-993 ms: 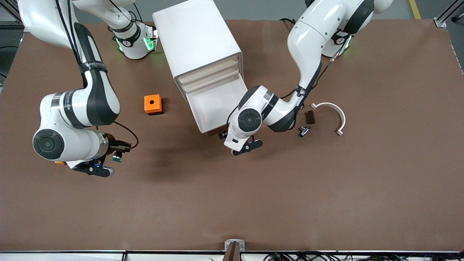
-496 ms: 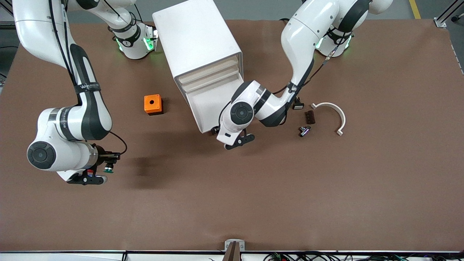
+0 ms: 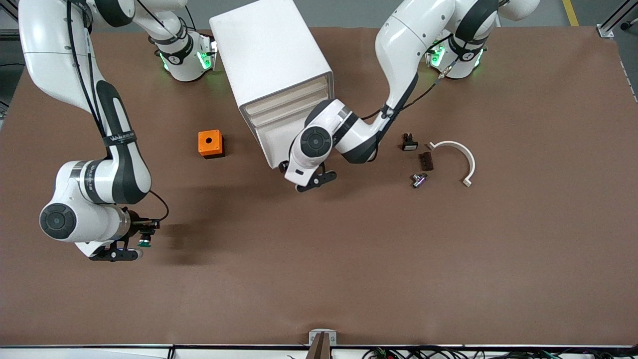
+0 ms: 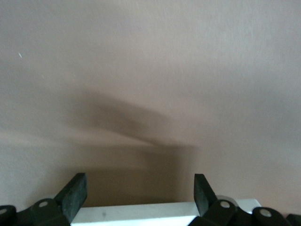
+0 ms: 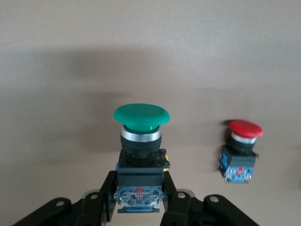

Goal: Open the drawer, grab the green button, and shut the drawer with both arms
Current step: 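Carry the button toward the red button while the left gripper pushes the drawer shut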

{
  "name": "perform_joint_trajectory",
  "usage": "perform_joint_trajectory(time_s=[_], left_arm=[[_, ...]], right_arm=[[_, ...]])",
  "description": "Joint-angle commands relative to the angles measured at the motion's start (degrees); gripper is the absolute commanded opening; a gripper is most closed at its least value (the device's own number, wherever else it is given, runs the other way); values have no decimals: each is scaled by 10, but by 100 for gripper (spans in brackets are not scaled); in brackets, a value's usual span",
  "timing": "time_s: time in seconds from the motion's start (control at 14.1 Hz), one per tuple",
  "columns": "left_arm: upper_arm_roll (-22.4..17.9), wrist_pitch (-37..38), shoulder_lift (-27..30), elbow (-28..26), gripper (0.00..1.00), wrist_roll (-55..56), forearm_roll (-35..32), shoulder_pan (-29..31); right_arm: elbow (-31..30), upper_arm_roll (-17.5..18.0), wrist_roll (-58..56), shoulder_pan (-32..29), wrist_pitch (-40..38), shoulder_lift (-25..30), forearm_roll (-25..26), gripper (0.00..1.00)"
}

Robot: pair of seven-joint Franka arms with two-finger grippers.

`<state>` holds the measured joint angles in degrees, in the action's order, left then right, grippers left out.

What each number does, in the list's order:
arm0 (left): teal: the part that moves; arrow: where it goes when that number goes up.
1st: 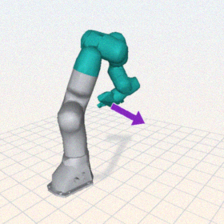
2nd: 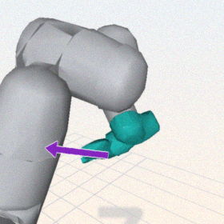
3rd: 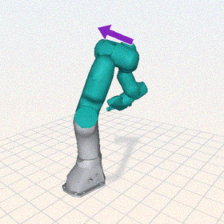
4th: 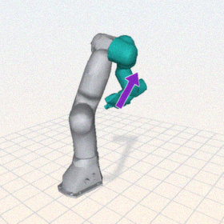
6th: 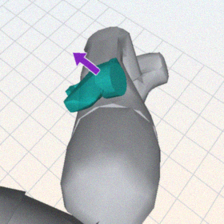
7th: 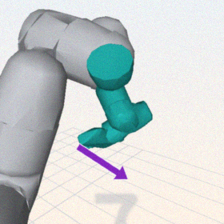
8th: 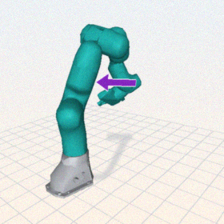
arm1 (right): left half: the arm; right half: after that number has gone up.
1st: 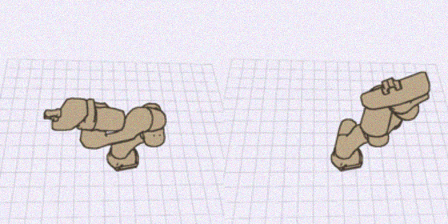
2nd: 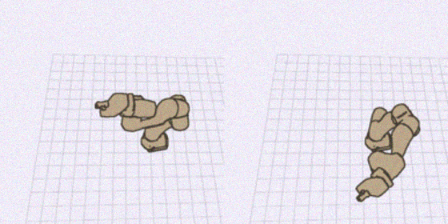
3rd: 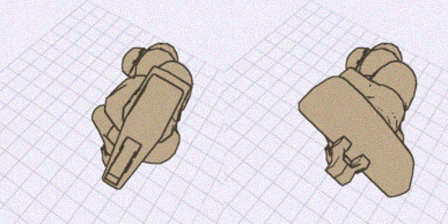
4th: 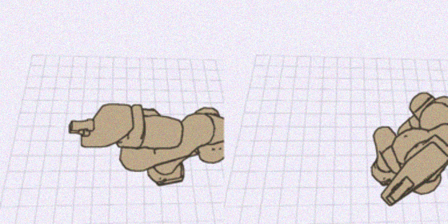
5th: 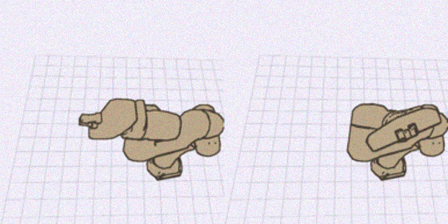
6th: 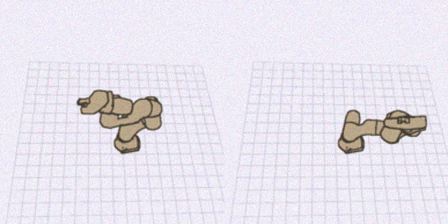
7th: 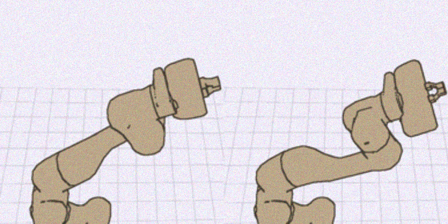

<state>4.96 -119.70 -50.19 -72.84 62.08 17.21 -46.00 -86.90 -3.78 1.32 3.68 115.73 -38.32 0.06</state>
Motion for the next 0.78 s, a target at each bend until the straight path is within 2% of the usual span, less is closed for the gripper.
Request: perform_joint_trajectory(time_s=[0.0, 0.21, 0.71], left_arm=[[-1, -8, 8, -11, 100, 12, 13, -11], [14, -9, 9, -10, 100, 24, 28, -14], [17, -12, 5, -10, 100, 31, 56, -44]], right_arm=[[-19, 11, -4, -17, 27, -7, 12, 27], [-27, 11, -4, -18, 27, -15, 12, 27], [-47, 11, -5, -24, 27, -20, 11, 28]])
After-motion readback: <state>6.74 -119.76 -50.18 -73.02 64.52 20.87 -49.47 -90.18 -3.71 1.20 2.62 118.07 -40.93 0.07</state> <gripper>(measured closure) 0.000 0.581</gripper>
